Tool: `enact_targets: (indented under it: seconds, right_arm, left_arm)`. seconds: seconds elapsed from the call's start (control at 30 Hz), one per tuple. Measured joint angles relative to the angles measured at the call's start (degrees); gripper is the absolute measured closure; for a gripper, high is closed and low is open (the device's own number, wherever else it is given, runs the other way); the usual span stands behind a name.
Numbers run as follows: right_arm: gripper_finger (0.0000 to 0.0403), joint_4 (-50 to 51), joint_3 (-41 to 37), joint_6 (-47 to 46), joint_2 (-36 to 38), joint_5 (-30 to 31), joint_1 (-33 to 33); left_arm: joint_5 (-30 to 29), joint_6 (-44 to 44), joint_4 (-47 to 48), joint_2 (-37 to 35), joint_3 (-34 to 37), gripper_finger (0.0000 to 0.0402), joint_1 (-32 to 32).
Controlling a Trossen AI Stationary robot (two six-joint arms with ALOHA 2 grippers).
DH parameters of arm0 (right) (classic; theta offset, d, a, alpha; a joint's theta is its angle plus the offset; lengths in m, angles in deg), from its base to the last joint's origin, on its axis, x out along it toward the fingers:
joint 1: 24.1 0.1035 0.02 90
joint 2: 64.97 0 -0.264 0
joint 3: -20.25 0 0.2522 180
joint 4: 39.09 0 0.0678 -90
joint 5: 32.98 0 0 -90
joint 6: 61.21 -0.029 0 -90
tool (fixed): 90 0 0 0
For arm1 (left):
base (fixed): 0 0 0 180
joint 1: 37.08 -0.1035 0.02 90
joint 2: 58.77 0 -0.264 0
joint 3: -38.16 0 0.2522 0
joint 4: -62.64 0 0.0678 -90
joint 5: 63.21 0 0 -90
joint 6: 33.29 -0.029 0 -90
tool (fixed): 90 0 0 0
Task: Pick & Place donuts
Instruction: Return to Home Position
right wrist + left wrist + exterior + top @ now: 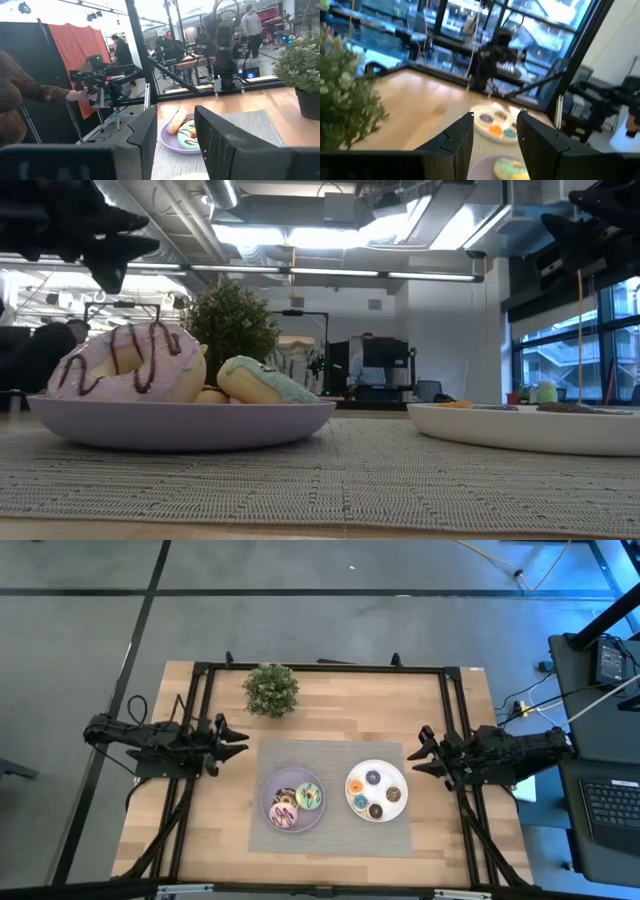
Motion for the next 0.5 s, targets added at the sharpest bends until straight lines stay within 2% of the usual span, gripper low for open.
enact_targets:
  seconds: [0.23,0.5]
  right_arm:
    - [0.0271,-0.11,-1.05,-0.04,0.0,0.91,-1.16]
    - [0.0271,0.06,-1.05,1.72,0.0,2.0,-1.99]
  left_arm:
    - [-0.49,-2.35,-5.7,0.0,3.67,0.0258,-0.01]
    - [-2.12,-5.39,-7.24,0.0,5.43,0.0258,-0.01]
